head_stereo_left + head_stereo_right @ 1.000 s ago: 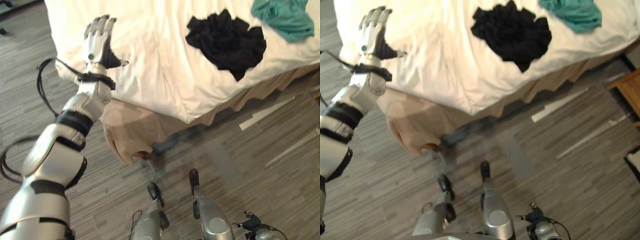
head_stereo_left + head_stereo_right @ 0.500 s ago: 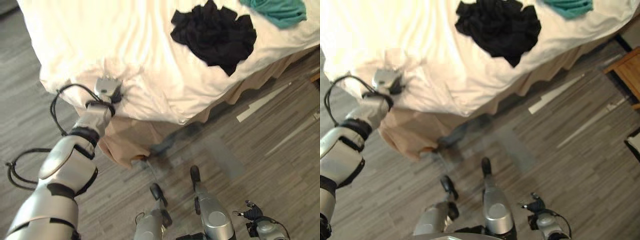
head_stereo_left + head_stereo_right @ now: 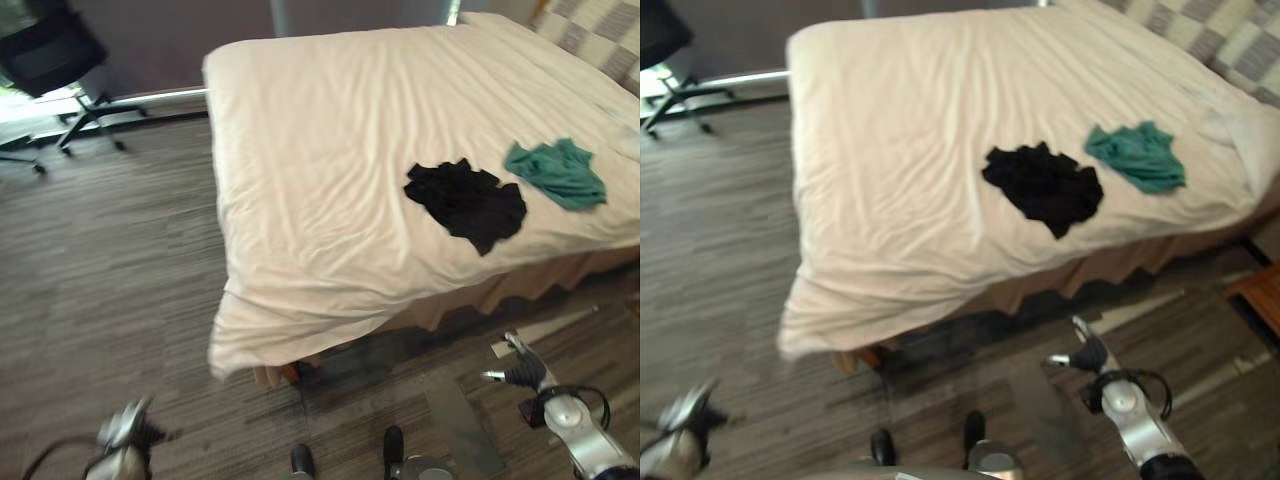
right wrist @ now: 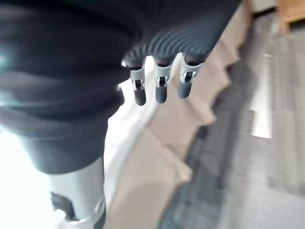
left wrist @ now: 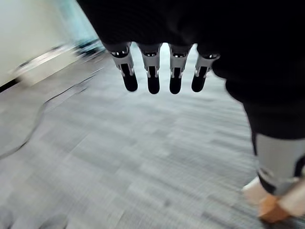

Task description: Tidy up the quilt and then pick up the clothes from the bed and put them into the laundry hamper.

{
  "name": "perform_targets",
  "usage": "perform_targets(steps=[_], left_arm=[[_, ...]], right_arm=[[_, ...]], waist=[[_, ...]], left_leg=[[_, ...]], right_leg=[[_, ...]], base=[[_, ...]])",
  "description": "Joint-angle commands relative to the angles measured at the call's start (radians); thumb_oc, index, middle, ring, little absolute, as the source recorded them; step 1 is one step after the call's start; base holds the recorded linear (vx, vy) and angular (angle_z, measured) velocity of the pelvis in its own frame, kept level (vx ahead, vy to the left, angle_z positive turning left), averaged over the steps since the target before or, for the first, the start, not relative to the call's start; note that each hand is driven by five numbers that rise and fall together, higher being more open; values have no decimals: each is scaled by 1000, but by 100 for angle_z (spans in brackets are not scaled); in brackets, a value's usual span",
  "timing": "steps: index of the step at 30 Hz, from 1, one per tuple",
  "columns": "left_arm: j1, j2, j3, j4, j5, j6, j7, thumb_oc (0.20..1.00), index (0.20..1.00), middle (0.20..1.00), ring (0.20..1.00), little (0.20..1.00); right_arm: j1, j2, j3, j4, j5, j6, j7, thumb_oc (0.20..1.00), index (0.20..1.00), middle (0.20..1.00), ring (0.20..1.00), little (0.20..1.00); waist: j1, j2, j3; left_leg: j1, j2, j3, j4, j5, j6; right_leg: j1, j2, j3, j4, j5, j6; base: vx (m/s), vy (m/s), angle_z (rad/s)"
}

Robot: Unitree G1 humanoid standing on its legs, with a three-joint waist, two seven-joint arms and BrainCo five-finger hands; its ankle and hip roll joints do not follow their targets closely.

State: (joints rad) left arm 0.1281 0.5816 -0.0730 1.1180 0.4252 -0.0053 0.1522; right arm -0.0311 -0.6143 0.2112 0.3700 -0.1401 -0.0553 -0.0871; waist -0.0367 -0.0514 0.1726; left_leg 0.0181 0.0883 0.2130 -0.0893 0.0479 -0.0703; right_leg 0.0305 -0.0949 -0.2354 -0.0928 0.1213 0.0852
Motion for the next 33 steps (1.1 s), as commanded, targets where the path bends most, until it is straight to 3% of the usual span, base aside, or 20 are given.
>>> perform_targets(steps=[1,2,3,5,6,8,9,11,12,15,18,19,25,26,29,30,33], left_arm=[[-114,-41,-52,52,-91,-18,34,1000,1000,1000,1000,1000],[-114,-41,-51,53,-91,-18,34,1000,1000,1000,1000,1000],[-111,-72,-80,75,-102,-17,38,1000,1000,1000,1000,1000],[-116,-88,-107,77,-105,-19,43,1000,1000,1000,1000,1000],[-137,-105,-156,79,-121,-21,59,1000,1000,1000,1000,1000],[-160,-109,-179,79,-132,-22,70,1000,1000,1000,1000,1000],[-211,-107,-245,60,-151,-36,94,1000,1000,1000,1000,1000],[-234,-112,-272,46,-158,-39,100,1000,1000,1000,1000,1000],[-285,-122,-343,29,-151,-41,112,1000,1000,1000,1000,1000],[-379,-134,-451,23,-104,-34,124,1000,1000,1000,1000,1000],[-442,-154,-499,4,-89,-27,143,1000,1000,1000,1000,1000],[-452,-181,-501,-18,-92,-22,150,1000,1000,1000,1000,1000],[-434,-227,-492,-9,-52,-14,151,1000,1000,1000,1000,1000],[-417,-249,-496,-12,-24,-16,144,1000,1000,1000,1000,1000],[-390,-256,-503,-17,16,-16,130,1000,1000,1000,1000,1000],[-377,-253,-487,-21,17,-13,131,1000,1000,1000,1000,1000],[-361,-250,-472,-21,19,-8,140,1000,1000,1000,1000,1000]], right_arm=[[-305,-11,71,-1,-16,-47,-33,200,200,200,200,200],[-309,-10,73,1,-16,-48,-34,200,200,200,200,200],[-467,8,140,45,-9,-41,-55,200,200,200,200,200],[-566,27,180,73,0,-37,-69,200,200,200,200,200],[-752,59,236,161,28,-25,-104,200,200,200,200,200],[-860,65,261,240,57,-20,-123,200,200,200,200,200],[-1031,83,286,392,125,-12,-154,200,200,200,200,200],[-1088,82,300,455,150,-13,-160,200,200,200,200,200],[-1171,109,318,584,180,2,-161,200,200,200,200,200],[-1226,154,358,726,190,11,-147,200,200,200,200,200],[-1175,222,363,770,200,21,-129,200,200,200,200,200],[-1056,295,348,765,210,23,-113,200,200,200,200,200],[-765,438,456,686,102,23,-27,200,200,200,200,200],[-608,478,512,601,106,6,50,200,200,200,200,200],[-496,472,554,482,141,-23,108,200,200,200,200,200],[-489,426,555,313,190,-49,121,200,200,200,200,200],[-527,364,537,137,218,-84,108,200,200,200,200,200]], waist=[[67,26,77],[65,25,76],[103,23,95],[123,22,110],[162,22,142],[180,26,163],[222,35,204],[233,41,215],[262,65,245],[287,104,276],[294,138,297],[291,151,296],[263,146,268],[239,129,247],[212,113,223],[192,101,216],[172,91,213]], left_leg=[[68,45,-41,2,-68,-44],[65,44,-43,2,-65,-44],[41,44,-66,2,-58,-43],[15,43,-81,2,-46,-43],[-29,45,-105,2,-26,-48],[-56,47,-120,2,-14,-52],[-113,51,-149,5,11,-62],[-139,52,-162,7,21,-67],[-184,55,-191,10,38,-75],[-248,51,-219,4,64,-82],[-291,47,-231,2,78,-86],[-303,44,-230,2,79,-85],[-282,36,-231,2,61,-83],[-259,32,-228,2,50,-81],[-218,27,-220,2,31,-76],[-196,28,-205,2,23,-75],[-179,30,-183,2,16,-75]], right_leg=[[-52,-112,-18,108,-110,105],[-54,-112,-19,107,-108,105],[-61,-114,-35,109,-110,103],[-75,-116,-44,111,-107,102],[-104,-117,-56,118,-104,100],[-125,-118,-65,126,-104,98],[-167,-121,-86,142,-102,95],[-183,-124,-99,149,-104,94],[-213,-131,-128,169,-109,95],[-261,-140,-168,192,-114,98],[-303,-152,-183,218,-120,98],[-309,-158,-187,218,-121,98],[-268,-156,-193,183,-118,97],[-241,-156,-184,169,-115,97],[-209,-156,-170,159,-115,98],[-197,-153,-155,150,-113,99],[-193,-150,-137,139,-108,101]], base=[[-67,-3,77],[-127,-9,52],[-71,-6,38],[-159,-15,49],[-186,-18,40],[-200,-22,43],[-208,-26,62],[-146,-21,54],[-157,-8,45],[-115,5,50],[-52,35,34],[3,36,9],[56,15,1],[109,2,6],[98,16,-1],[66,40,-10],[24,22,-21]])
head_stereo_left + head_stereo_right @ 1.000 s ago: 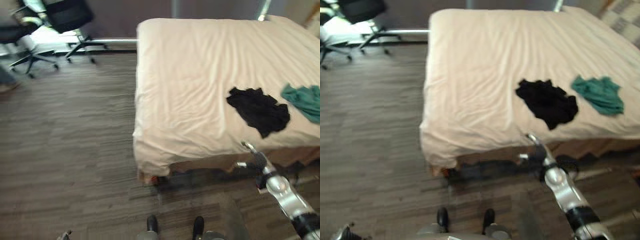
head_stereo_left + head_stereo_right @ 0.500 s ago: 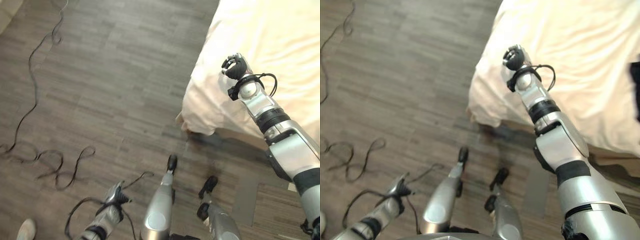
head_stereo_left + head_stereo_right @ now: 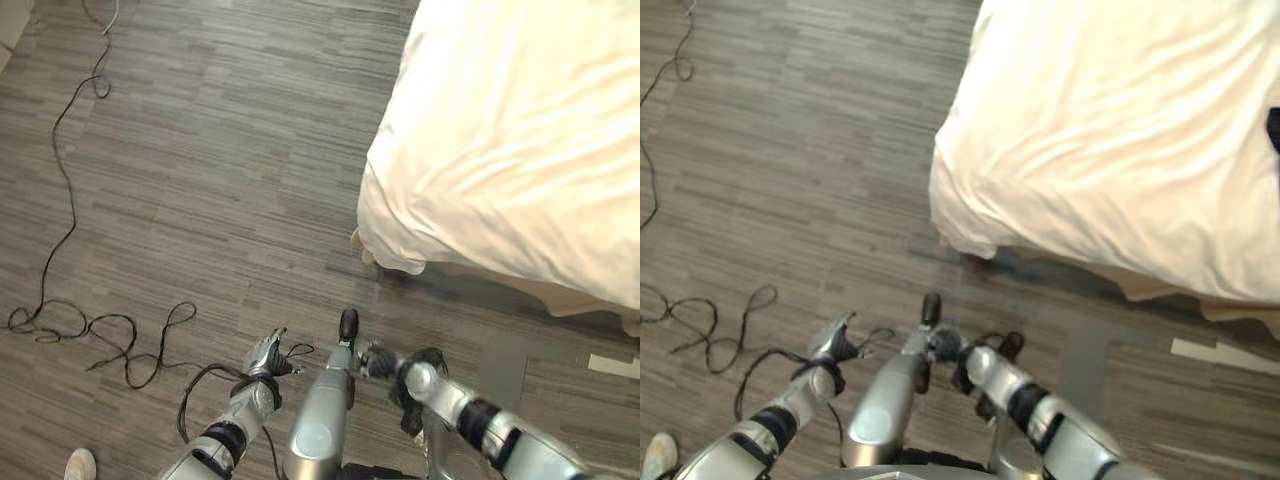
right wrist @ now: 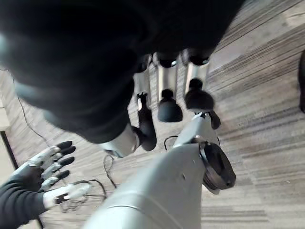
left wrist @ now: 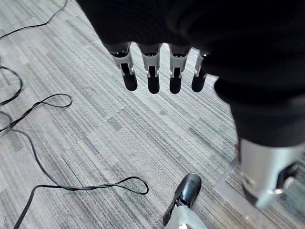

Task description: Tidy up the quilt and then pick up the clothes from the bed and put them into the laundry hamper.

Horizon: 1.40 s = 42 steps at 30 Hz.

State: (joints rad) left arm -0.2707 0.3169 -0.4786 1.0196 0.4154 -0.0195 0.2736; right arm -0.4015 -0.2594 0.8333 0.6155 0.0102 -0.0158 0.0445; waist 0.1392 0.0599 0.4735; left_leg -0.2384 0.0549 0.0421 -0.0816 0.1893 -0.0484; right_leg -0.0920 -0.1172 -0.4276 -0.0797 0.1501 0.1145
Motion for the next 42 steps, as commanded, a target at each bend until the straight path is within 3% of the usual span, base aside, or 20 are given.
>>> perform_targets(steps=[1,6,11,16,20,23,27,28,29,31,32,34,35,36,37,38,39,40,41,42], left_arm=[[49,17,-59,83,38,10,24,1000,1000,1000,1000,1000],[71,33,-38,64,41,11,41,1000,1000,1000,1000,1000],[79,52,-20,0,1,-9,78,1000,1000,1000,1000,1000],[80,27,-5,24,-2,9,87,1000,1000,1000,1000,1000],[82,12,31,63,16,38,82,1000,1000,1000,1000,1000],[81,9,55,68,34,56,81,1000,1000,1000,1000,1000],[89,7,73,89,43,75,80,1000,1000,1000,1000,1000],[95,-3,92,90,11,77,84,1000,1000,1000,1000,1000],[95,-3,93,90,11,77,84,1000,1000,1000,1000,1000],[117,-11,99,83,-3,73,73,1000,1000,1000,1000,1000],[124,-17,91,104,11,70,56,1000,1000,1000,1000,1000],[125,-19,82,122,29,69,48,1000,1000,1000,1000,1000],[123,-23,72,139,46,65,41,1000,1000,1000,1000,1000],[124,-27,82,158,48,55,30,1000,1000,1000,1000,1000],[124,-27,82,158,48,54,30,1000,1000,1000,1000,1000],[131,-25,87,154,46,55,30,1000,1000,1000,1000,1000],[145,-16,97,139,45,57,34,1000,1000,1000,1000,1000],[153,-22,114,130,10,45,53,1000,1000,1000,1000,1000],[153,-21,114,130,10,45,53,1000,1000,1000,1000,1000],[157,-29,127,129,-2,41,62,1000,1000,1000,1000,1000]], right_arm=[[-199,-29,-100,-198,47,-144,-46,200,200,200,200,200],[-400,-210,-240,-341,-56,-173,-216,200,200,200,200,200],[-519,-381,-370,-85,-150,-95,-406,200,200,200,200,200],[-354,-322,-520,135,-10,-74,-429,200,200,200,200,200],[-54,-243,-710,239,95,-75,-438,200,200,200,200,200],[223,-177,-847,282,134,-76,-428,200,200,200,200,200],[372,-125,-885,319,133,-68,-396,200,200,200,200,200],[404,-91,-873,366,125,-53,-378,1000,1000,1000,1000,1000],[404,-90,-872,366,125,-53,-378,1000,1000,1000,1000,1000],[416,-60,-839,423,98,-36,-359,1000,1000,1000,1000,1000],[406,-37,-801,468,62,-27,-336,1000,1000,1000,1000,1000],[405,-29,-802,483,64,-30,-337,1000,1000,1000,1000,1000],[406,-24,-794,506,69,-35,-334,1000,1000,1000,1000,1000],[393,-26,-758,532,58,-31,-320,1000,1000,1000,1000,1000],[393,-26,-757,532,59,-31,-320,1000,1000,1000,1000,1000],[390,-29,-739,531,40,-27,-316,1000,1000,1000,1000,1000],[393,-37,-686,517,-1,-17,-286,1000,1000,1000,1000,1000],[363,-35,-638,513,-13,-12,-258,1000,1000,1000,1000,1000],[363,-35,-638,514,-13,-12,-258,1000,1000,1000,1000,1000],[359,-28,-621,515,-24,-13,-248,1000,1000,1000,1000,1000]], waist=[[-14,-25,-89],[-27,-18,-68],[-39,3,-2],[-60,-11,20],[-109,-27,18],[-176,-49,-38],[-234,-63,-94],[-247,-64,-115],[-246,-65,-116],[-238,-58,-145],[-233,-58,-180],[-239,-61,-194],[-250,-63,-211],[-254,-57,-230],[-251,-55,-229],[-241,-62,-226],[-202,-96,-206],[-139,-121,-190],[-139,-123,-191],[-117,-129,-193]], left_leg=[[85,65,3,-6,-128,-98],[81,70,36,-6,-123,-97],[31,80,70,16,-114,-96],[-5,80,84,97,-150,-78],[12,76,97,146,-200,-67],[89,65,124,136,-245,-55],[199,60,168,87,-255,-51],[272,85,238,59,-261,-56],[271,84,240,57,-258,-56],[343,106,321,25,-266,-65],[371,123,399,39,-260,-65],[387,131,430,61,-270,-65],[391,147,450,106,-266,-72],[385,209,460,287,-161,-115],[383,216,462,293,-160,-119],[368,255,433,441,-95,-140],[268,261,298,653,-65,-114],[93,58,118,709,-172,-42],[93,56,119,707,-170,-41],[51,7,70,657,-203,-35]], right_leg=[[-73,-125,66,122,-134,74],[-108,-128,99,124,-123,74],[-182,-133,133,149,-120,70],[-206,-128,160,156,-116,65],[-188,-129,181,163,-127,66],[-141,-136,196,175,-143,75],[-110,-129,210,216,-150,83],[-116,-141,130,275,-144,91],[-118,-142,131,273,-141,90],[-100,-172,-53,345,-172,83],[-82,-179,-192,366,-183,51],[-76,-164,-194,353,-198,38],[-59,-124,-162,315,-221,23],[-15,-33,-91,246,-269,-22],[-14,-26,-89,240,-267,-27],[18,8,-67,210,-281,-50],[73,47,18,164,-298,-87],[102,66,151,129,-271,-80],[100,65,151,129,-270,-80],[116,61,203,112,-270,-60]], base=[[26,24,-48],[-32,-6,-46],[-68,-4,-13],[-32,-8,-8],[58,37,-15],[192,69,-5],[191,30,-39],[178,3,-62],[162,-7,-64],[219,-79,-190],[228,-108,-241],[170,-155,-200],[418,-359,-167],[351,-314,-95],[407,-328,-106],[384,-343,-200],[598,-272,-304],[459,-150,-289],[343,104,-216],[251,82,-191]])
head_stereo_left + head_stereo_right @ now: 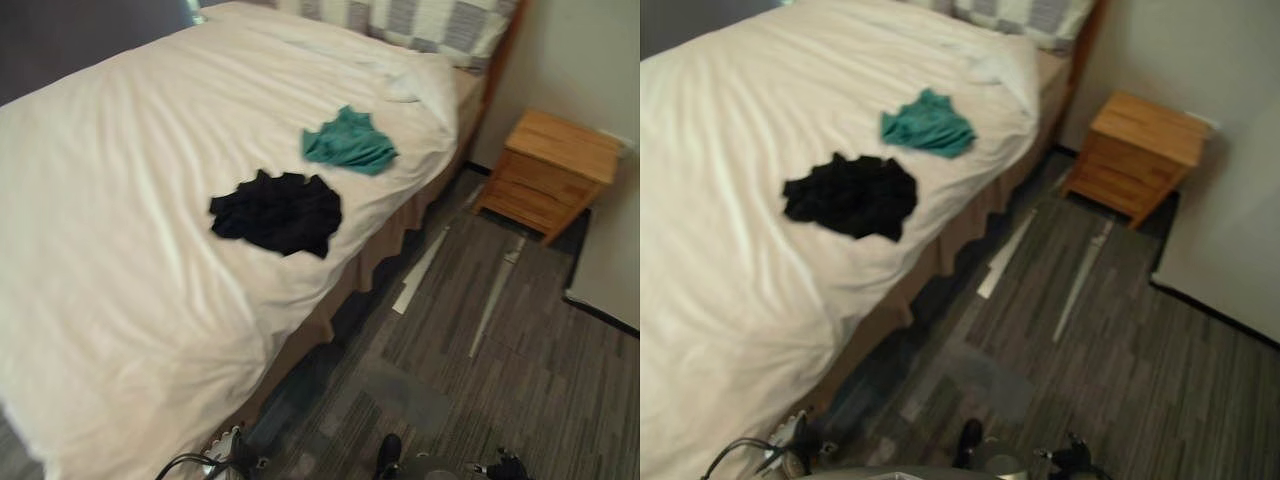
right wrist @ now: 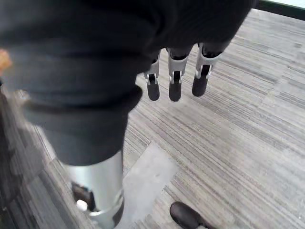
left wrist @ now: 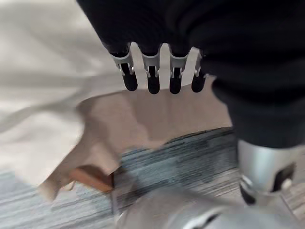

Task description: Tidy up the quilt and then pick up the clothes from the bed and put them into the laundry hamper.

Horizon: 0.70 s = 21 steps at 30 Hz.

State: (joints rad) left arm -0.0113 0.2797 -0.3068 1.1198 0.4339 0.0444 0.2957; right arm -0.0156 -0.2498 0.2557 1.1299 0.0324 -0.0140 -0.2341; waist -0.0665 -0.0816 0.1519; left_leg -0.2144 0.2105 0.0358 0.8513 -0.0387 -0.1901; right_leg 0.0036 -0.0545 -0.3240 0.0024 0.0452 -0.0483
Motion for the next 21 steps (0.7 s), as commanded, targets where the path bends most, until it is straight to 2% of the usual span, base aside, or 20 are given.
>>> perform_targets(steps=[1,2,3,4,5,6,7,8,9,10,11,12,13,14,15,16,17,18,19,21], left_arm=[[-98,3,-35,33,-29,-26,48,1000,1000,1000,1000,1000],[-94,-4,-32,37,-38,-35,54,1000,1000,1000,1000,1000],[-94,-4,-32,37,-38,-35,54,1000,1000,1000,1000,1000],[-92,1,-50,37,-28,-36,50,1000,1000,1000,1000,1000],[-93,1,-50,37,-28,-36,50,1000,1000,1000,1000,1000],[-91,1,-52,58,-29,-37,40,1000,1000,1000,1000,1000],[-95,2,-71,65,-9,-34,33,1000,1000,1000,1000,1000],[-92,5,-70,71,0,-20,23,1000,1000,1000,1000,1000],[-92,5,-70,71,0,-20,22,1000,1000,1000,1000,1000],[-87,3,-63,70,0,-14,22,1000,1000,1000,1000,1000],[-84,6,-55,69,-4,-9,21,1000,1000,1000,1000,1000],[-88,13,-57,63,-4,-5,17,1000,1000,1000,1000,1000],[-88,24,-60,60,11,-2,14,1000,1000,1000,1000,1000],[-91,31,-64,57,15,0,16,1000,1000,1000,1000,1000],[-91,31,-64,57,15,0,16,1000,1000,1000,1000,1000],[-95,36,-64,48,23,-3,12,1000,1000,1000,1000,1000],[-95,36,-64,48,23,-3,12,1000,1000,1000,1000,1000],[-103,42,-62,53,49,-3,6,1000,1000,1000,1000,1000],[-110,44,-64,59,70,-1,-2,1000,1000,1000,1000,1000],[-112,45,-69,69,95,-2,-3,1000,1000,1000,1000,1000]], right_arm=[[-35,-32,-26,5,-60,-12,39,1000,1000,1000,1000,1000],[-42,-29,4,2,-85,-20,46,1000,1000,1000,1000,1000],[-42,-29,4,2,-85,-20,46,1000,1000,1000,1000,1000],[-56,-26,25,-2,-105,-21,40,1000,1000,1000,1000,1000],[-56,-26,25,-2,-105,-21,40,1000,1000,1000,1000,1000],[-63,-28,33,6,-111,-21,41,1000,1000,1000,1000,1000],[-46,-17,30,-12,-116,-29,43,1000,1000,1000,1000,1000],[-42,-4,22,-48,-113,-27,45,1000,1000,1000,1000,1000],[-43,-4,22,-48,-113,-27,45,1000,1000,1000,1000,1000],[-45,-2,16,-57,-111,-23,46,1000,1000,1000,1000,1000],[-49,-2,2,-82,-106,-17,44,1000,1000,1000,1000,1000],[-49,0,-4,-96,-102,-14,43,1000,1000,1000,1000,1000],[-46,2,-17,-117,-102,-14,32,1000,1000,1000,1000,1000],[-44,-2,-26,-127,-102,-13,23,1000,1000,1000,1000,1000],[-44,-2,-26,-127,-102,-13,23,1000,1000,1000,1000,1000],[-40,-3,-44,-130,-90,-15,2,1000,1000,1000,1000,1000],[-40,-3,-44,-130,-89,-15,2,1000,1000,1000,1000,1000],[-42,1,-66,-109,-65,-14,-7,1000,1000,1000,1000,1000],[-47,0,-71,-91,-60,-10,-9,1000,1000,1000,1000,1000],[-50,2,-67,-77,-69,-7,-10,1000,1000,1000,1000,1000]], waist=[[104,12,130],[123,20,117],[124,18,116],[162,28,110],[163,28,109],[167,31,97],[160,29,96],[142,16,97],[142,18,94],[131,19,100],[111,21,117],[100,38,120],[69,64,122],[53,69,130],[52,71,129],[24,73,123],[22,77,125],[-6,70,115],[-18,72,109],[-26,80,105]], left_leg=[[9,-144,65,-325,-3,110],[-10,-113,50,-565,12,107],[-5,-116,53,-577,20,107],[-3,-139,-42,-784,100,94],[-2,-138,-41,-790,105,94],[20,-158,-102,-815,82,105],[30,-177,-126,-804,82,117],[78,-219,-134,-785,37,160],[75,-218,-133,-786,39,160],[104,-223,-113,-786,25,172],[141,-220,-88,-789,6,187],[168,-204,-76,-806,3,196],[255,-185,-38,-862,-11,205],[301,-184,-28,-886,-22,202],[300,-182,-29,-887,-20,202],[344,-191,-13,-906,-43,190],[349,-187,-15,-909,-44,189],[410,-196,-8,-936,-77,165],[431,-188,0,-938,-97,149],[456,-175,7,-936,-107,139]], right_leg=[[42,-4,135,15,-174,116],[91,-13,171,-32,-184,146],[91,-16,172,-33,-182,146],[147,-1,227,-34,-200,151],[146,-1,227,-34,-199,151],[139,11,269,6,-218,148],[142,20,282,63,-232,145],[89,19,322,249,-213,182],[86,21,323,249,-211,182],[40,6,324,377,-145,207],[-14,-22,318,506,-64,239],[-77,-31,292,608,-48,234],[-169,-62,210,668,-44,228],[-198,-74,166,641,-71,221],[-198,-72,165,638,-68,221],[-222,-61,110,458,-93,212],[-215,-57,107,452,-93,212],[-246,-47,87,191,-70,222],[-247,-45,78,95,-46,235],[-255,-46,79,47,-26,243]], base=[[609,169,-213],[479,118,-192],[737,202,-160],[375,113,-103],[531,173,-105],[349,78,-88],[640,249,-108],[481,192,-90],[433,235,-85],[310,136,-72],[424,190,-78],[642,278,-83],[666,254,-62],[555,199,-46],[537,51,-11],[358,0,-7],[780,-65,7],[627,-92,24],[628,-90,25],[500,-70,12]])
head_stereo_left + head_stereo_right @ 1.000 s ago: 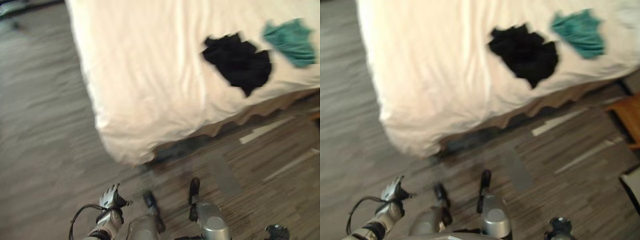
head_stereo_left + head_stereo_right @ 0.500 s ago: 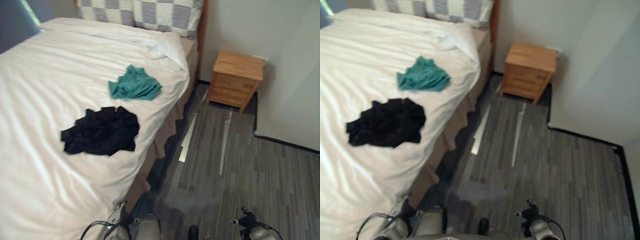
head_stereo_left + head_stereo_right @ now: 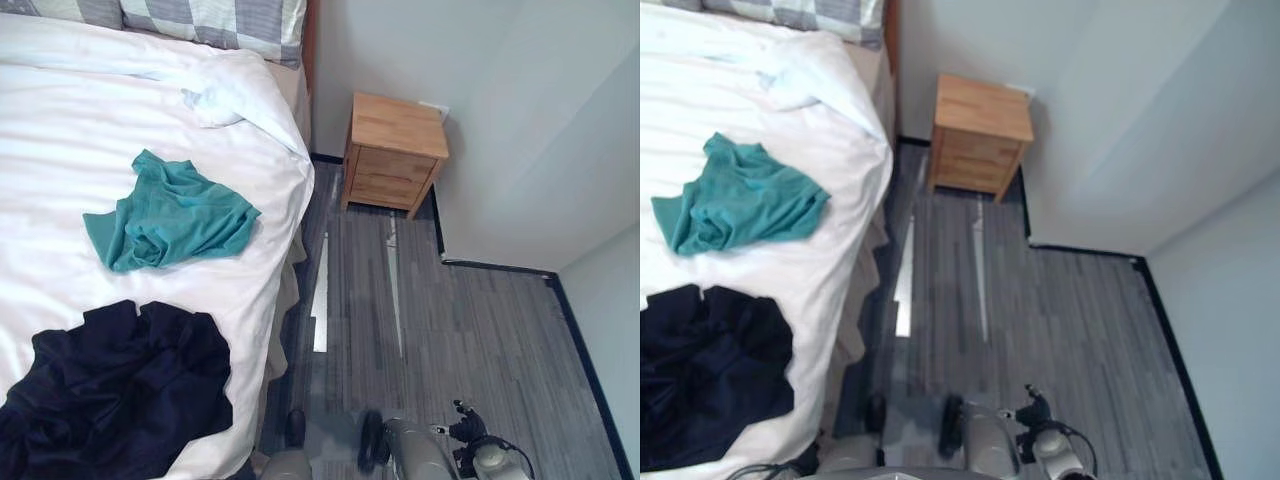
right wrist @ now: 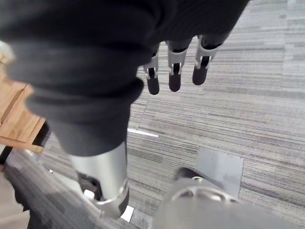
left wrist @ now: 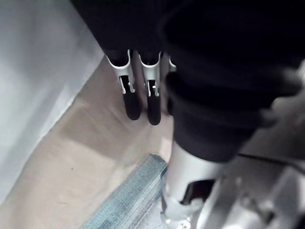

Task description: Tidy up the quilt and then pick up the clothes from the bed and put them into the laundry hamper.

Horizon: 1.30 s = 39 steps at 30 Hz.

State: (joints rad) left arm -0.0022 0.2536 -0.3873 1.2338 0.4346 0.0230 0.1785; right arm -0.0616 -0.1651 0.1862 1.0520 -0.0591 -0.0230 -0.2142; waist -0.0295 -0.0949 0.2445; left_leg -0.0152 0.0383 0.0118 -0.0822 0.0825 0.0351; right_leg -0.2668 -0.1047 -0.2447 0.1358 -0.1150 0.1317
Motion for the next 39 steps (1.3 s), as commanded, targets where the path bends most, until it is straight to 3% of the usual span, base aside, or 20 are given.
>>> perform_targets(steps=[1,3,5,6,8,10,12,15,18,19,20,21,23,26,28,29,31,33,36,39], left_arm=[[-119,67,-6,-41,122,7,116,1000,1000,1000,1000,1000],[-113,60,0,-37,113,9,121,1000,1000,1000,1000,1000],[-100,70,21,-50,90,1,122,1000,1000,1000,1000,1000],[-106,82,27,-75,64,5,137,1000,1000,1000,1000,1000],[-116,86,29,-80,52,6,143,1000,1000,1000,1000,1000],[-112,80,35,-90,45,3,149,1000,1000,1000,1000,1000],[-103,70,44,-107,48,3,155,1000,1000,1000,1000,1000],[-100,55,39,-87,81,5,146,1000,1000,1000,1000,1000],[-91,45,38,-80,88,21,126,1000,1000,1000,1000,1000],[-82,44,45,-67,81,23,124,1000,1000,1000,1000,1000],[-76,45,46,-42,77,28,117,1000,1000,1000,1000,1000],[-78,45,47,-42,76,28,117,1000,1000,1000,1000,1000],[-68,49,51,-46,80,42,112,1000,1000,1000,1000,1000],[-70,60,54,-37,70,50,118,1000,1000,1000,1000,1000],[-75,63,53,-36,71,51,121,1000,1000,1000,1000,1000],[-84,61,55,-30,68,45,125,1000,1000,1000,1000,1000],[-87,64,56,-30,72,44,124,1000,1000,1000,1000,1000],[-111,58,57,-16,76,38,129,1000,1000,1000,1000,1000],[-124,57,57,-2,70,31,132,1000,1000,1000,1000,1000],[-86,60,77,13,45,30,130,1000,1000,1000,1000,1000]], right_arm=[[8,-82,13,34,12,1,-29,1000,1000,1000,1000,1000],[7,-87,27,39,4,-2,-24,1000,1000,1000,1000,1000],[9,-103,41,40,-26,2,-16,1000,1000,1000,1000,1000],[-6,-129,46,38,-40,9,-21,1000,1000,1000,1000,1000],[-23,-134,53,39,-46,13,-17,1000,1000,1000,1000,1000],[-47,-136,75,50,-62,17,-9,1000,1000,1000,1000,1000],[-52,-140,92,58,-73,13,-12,1000,1000,1000,1000,1000],[-50,-138,80,65,-75,4,-20,1000,1000,1000,1000,1000],[-36,-131,72,63,-81,12,-21,1000,1000,1000,1000,1000],[-33,-122,73,67,-87,13,-17,1000,1000,1000,1000,1000],[-30,-110,60,79,-84,18,-20,1000,1000,1000,1000,1000],[-32,-109,60,79,-84,17,-20,1000,1000,1000,1000,1000],[-24,-104,49,55,-90,28,-16,1000,1000,1000,1000,1000],[-35,-106,27,25,-71,29,-24,1000,1000,1000,1000,1000],[-30,-107,19,7,-54,26,-24,1000,1000,1000,1000,1000],[-22,-110,17,4,-48,23,-23,1000,1000,1000,1000,1000],[-16,-112,13,4,-47,25,-21,1000,1000,1000,1000,1000],[-17,-114,9,12,-38,28,-21,1000,1000,1000,1000,1000],[0,-116,10,-1,-43,30,-7,1000,1000,1000,1000,1000],[10,-129,40,-80,-62,18,25,1000,1000,1000,1000,1000]], waist=[[-56,101,0],[-57,112,-6],[-26,91,10],[28,46,61],[47,34,66],[89,33,60],[120,39,43],[123,60,10],[119,50,-13],[127,39,-20],[132,19,-20],[134,23,-19],[112,28,4],[74,73,28],[58,77,37],[51,66,40],[45,61,36],[23,59,30],[18,51,20],[13,44,2]], left_leg=[[260,8,26,76,-223,-102],[236,17,32,213,-178,-124],[96,21,9,569,-41,-159],[-91,-8,-27,891,-44,-137],[-147,-9,-13,912,-75,-123],[-188,-5,16,808,-100,-123],[-189,-15,74,532,-128,-106],[-180,15,266,176,-55,-108],[-139,26,390,108,-45,-88],[-134,3,355,125,-59,-62],[-96,-27,330,123,-92,-22],[-105,-17,344,125,-73,-17],[-25,-34,334,98,-110,15],[77,-17,266,35,-125,26],[119,-22,204,16,-135,13],[140,-34,140,19,-162,-8],[149,-33,115,10,-169,-21],[183,-30,28,-2,-201,-41],[216,-14,-66,4,-245,-69],[242,17,-131,69,-296,-93]], right_leg=[[54,15,6,-120,148,43],[80,37,22,-118,146,22],[150,43,20,-109,135,-25],[220,30,37,-123,119,-56],[251,29,50,-144,107,-55],[305,23,74,-178,81,-43],[357,19,81,-207,59,-22],[424,41,43,-220,-5,-8],[482,49,12,-163,-52,4],[481,41,5,-99,-63,11],[426,14,-3,120,-1,64],[415,21,-7,122,9,57],[322,-40,1,376,138,112],[152,-65,27,600,158,88],[109,-70,25,476,119,60],[101,-74,50,228,88,48],[123,-77,54,96,98,51],[94,-72,191,-128,151,81],[76,-98,287,-204,209,117],[78,-83,288,-107,200,118]], base=[[805,-125,25],[477,-92,36],[399,-202,25],[356,-227,-7],[412,-70,-76],[516,66,-107],[516,138,-117],[515,202,-29],[536,165,7],[688,227,26],[426,161,41],[393,194,37],[349,186,25],[526,163,94],[577,-73,123],[321,-143,126],[440,-190,133],[611,-233,107],[456,-229,172],[557,-375,192]])
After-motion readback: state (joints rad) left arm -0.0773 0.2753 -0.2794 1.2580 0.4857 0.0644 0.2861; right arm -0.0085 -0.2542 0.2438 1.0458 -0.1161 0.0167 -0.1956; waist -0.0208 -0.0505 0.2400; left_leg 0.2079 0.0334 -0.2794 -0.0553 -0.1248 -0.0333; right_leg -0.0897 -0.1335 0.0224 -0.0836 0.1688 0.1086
